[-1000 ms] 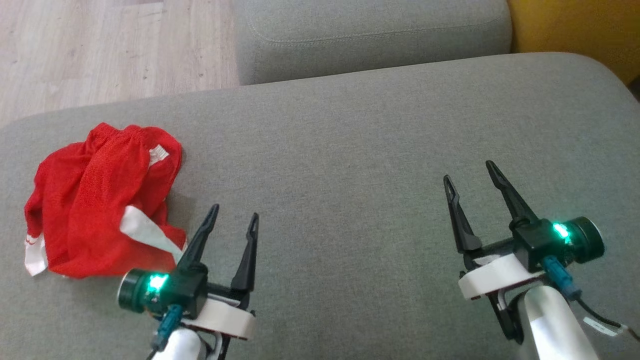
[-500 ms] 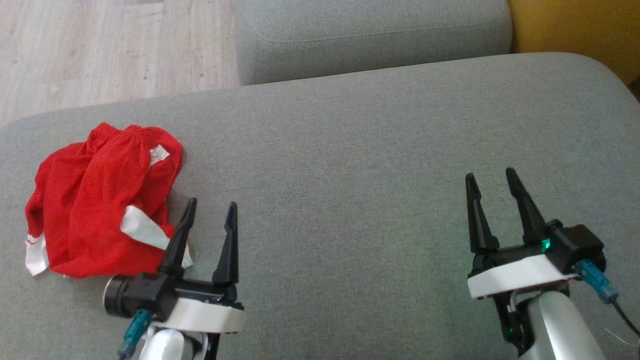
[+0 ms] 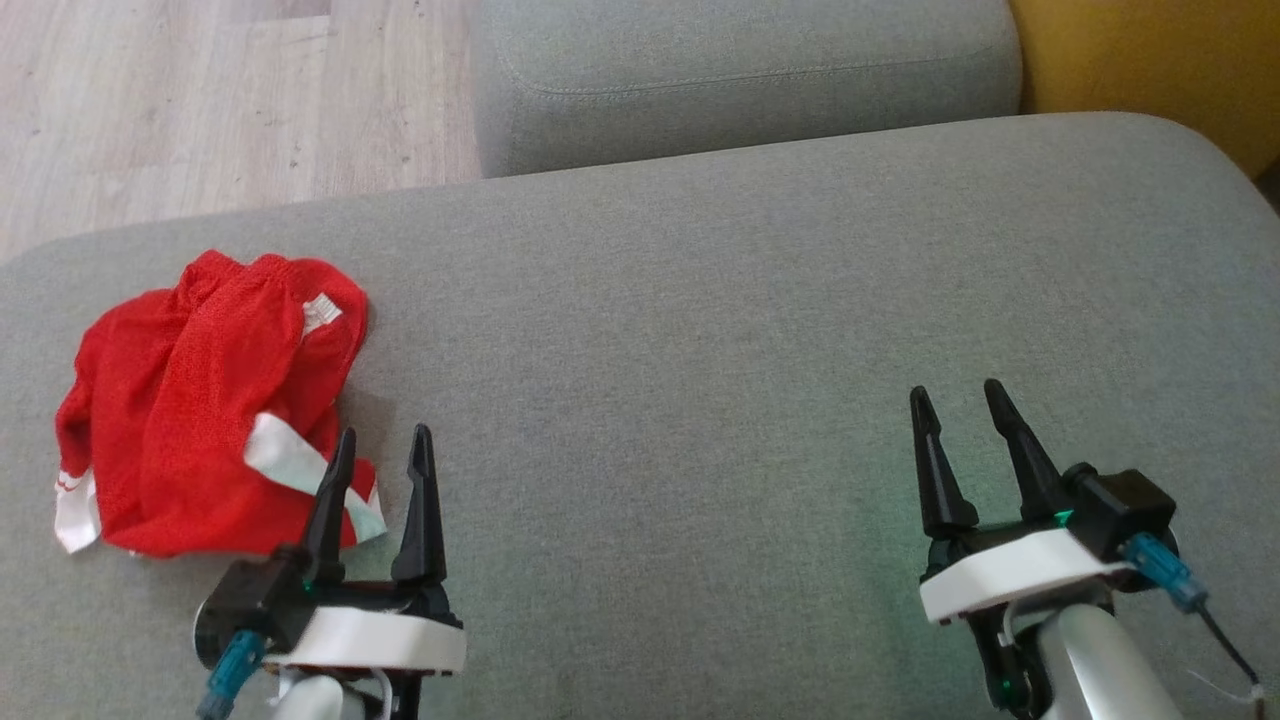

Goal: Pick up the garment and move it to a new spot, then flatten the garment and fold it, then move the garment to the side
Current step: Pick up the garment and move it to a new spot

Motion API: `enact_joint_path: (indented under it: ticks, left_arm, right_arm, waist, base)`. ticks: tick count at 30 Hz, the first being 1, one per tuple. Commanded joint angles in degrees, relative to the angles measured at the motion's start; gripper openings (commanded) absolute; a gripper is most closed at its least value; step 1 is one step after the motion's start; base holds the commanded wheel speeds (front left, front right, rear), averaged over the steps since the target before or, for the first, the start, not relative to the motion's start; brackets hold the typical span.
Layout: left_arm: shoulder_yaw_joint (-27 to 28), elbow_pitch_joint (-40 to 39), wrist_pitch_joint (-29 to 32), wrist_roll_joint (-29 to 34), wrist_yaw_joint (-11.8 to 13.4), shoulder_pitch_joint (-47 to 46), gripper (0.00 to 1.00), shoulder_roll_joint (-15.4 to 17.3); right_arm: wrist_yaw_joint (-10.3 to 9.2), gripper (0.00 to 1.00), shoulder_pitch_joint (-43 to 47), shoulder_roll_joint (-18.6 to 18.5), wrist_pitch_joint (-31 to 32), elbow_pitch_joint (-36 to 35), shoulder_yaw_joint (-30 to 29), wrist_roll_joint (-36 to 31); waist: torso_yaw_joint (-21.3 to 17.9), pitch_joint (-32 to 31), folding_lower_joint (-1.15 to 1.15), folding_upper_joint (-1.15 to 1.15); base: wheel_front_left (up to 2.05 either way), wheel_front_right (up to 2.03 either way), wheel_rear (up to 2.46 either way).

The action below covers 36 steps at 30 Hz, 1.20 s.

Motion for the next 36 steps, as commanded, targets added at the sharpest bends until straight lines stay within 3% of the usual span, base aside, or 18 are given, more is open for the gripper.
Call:
enact_joint_path:
  ticks: [1,9,27,36]
  left_arm:
    - [1.68,-1.6,-0.55,-0.24,-0.21,-1.88,1.0,-0.02]
    - [2.53,-1.33,-0.55,-0.25,-0.11,-1.57,1.0,-0.03]
    - [6.03,-1.31,-0.55,1.66,-0.3,2.49,1.0,-0.04]
    - [7.19,-1.54,-0.55,2.39,-0.78,3.73,1.0,-0.04]
  right_arm:
    - [-0.04,1.0,-1.89,-0.29,-0.62,-1.76,1.38,-0.45]
    - [-0.04,1.0,-1.21,-0.29,-0.62,-2.2,2.19,-0.93]
    - [-0.04,1.0,1.64,-0.29,-0.62,-1.28,8.17,1.53]
    - [-0.04,1.0,2.4,-0.29,-0.62,-1.11,10.06,2.63]
  waist:
    - [0.09,-0.01,0.0,0.0]
    - [2.93,-1.16,0.0,0.0]
    - [14.51,-5.58,0.0,0.0]
    - [17.17,-6.34,0.0,0.0]
  base:
    - [0.0,0.0,0.0]
    - [0.0,0.0,0.0]
    - [0.0,0.0,0.0]
    - [0.0,0.0,0.0]
